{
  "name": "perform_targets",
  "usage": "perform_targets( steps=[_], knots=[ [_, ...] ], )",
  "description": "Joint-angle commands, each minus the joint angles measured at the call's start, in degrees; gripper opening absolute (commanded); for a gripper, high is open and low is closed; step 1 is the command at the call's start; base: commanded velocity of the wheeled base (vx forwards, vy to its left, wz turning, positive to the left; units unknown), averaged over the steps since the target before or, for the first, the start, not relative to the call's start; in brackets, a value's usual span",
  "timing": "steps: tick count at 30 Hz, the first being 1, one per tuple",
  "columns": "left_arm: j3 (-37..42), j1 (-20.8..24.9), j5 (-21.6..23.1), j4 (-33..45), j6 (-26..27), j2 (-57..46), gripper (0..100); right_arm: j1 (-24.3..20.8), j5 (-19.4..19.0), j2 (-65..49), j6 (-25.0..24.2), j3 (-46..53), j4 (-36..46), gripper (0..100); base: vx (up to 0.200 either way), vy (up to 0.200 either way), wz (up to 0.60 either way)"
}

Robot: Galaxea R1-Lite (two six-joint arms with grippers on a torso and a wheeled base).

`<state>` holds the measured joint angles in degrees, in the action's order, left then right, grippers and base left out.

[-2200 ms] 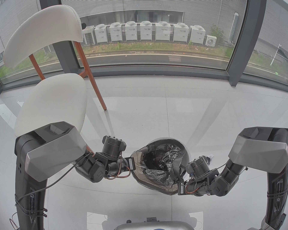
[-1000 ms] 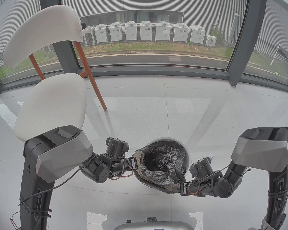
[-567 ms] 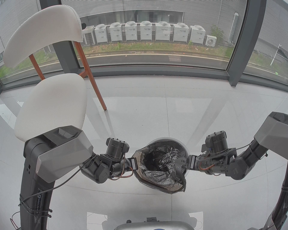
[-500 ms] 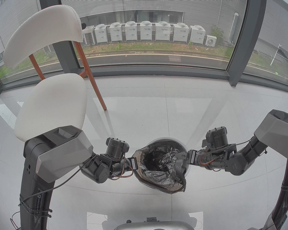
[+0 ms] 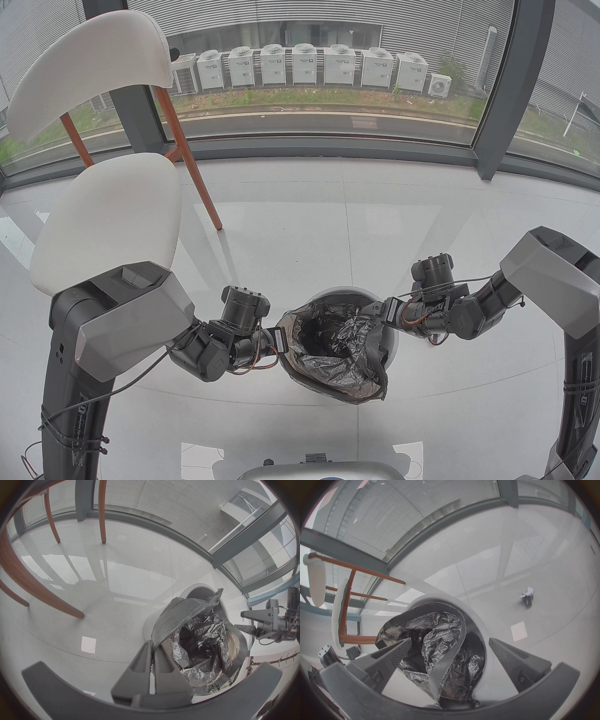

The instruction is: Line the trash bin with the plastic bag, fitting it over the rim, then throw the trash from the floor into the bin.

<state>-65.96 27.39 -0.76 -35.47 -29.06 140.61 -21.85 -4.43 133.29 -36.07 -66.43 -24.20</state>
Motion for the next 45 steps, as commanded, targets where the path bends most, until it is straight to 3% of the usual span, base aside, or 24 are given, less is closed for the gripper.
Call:
perform_targets(
  steps=[1,20,21,34,45],
  knots=[
    [0.0,0.0,0.0,0.0,0.0,0.1,0,-0.3,-0.1,2.1,-2.2,-3.9,2.3,100,0.000,0.000,0.00],
    [-0.3,-0.1,0.0,0.0,0.0,0.3,0,-1.9,0.7,8.7,-2.4,-13.2,5.2,100,0.000,0.000,0.00],
    [-0.3,-0.1,0.0,0.0,0.0,0.3,0,-1.8,0.8,9.3,-2.4,-13.6,5.3,0,0.000,0.000,0.00],
    [-0.5,-0.1,0.0,0.0,0.0,0.3,0,-1.1,1.0,6.8,-2.0,-13.1,4.5,0,0.000,0.000,0.00],
    [-2.3,0.0,0.1,-0.2,0.0,0.4,0,2.9,0.9,0.1,0.2,-11.5,4.5,0,0.000,0.000,0.00]
  ],
)
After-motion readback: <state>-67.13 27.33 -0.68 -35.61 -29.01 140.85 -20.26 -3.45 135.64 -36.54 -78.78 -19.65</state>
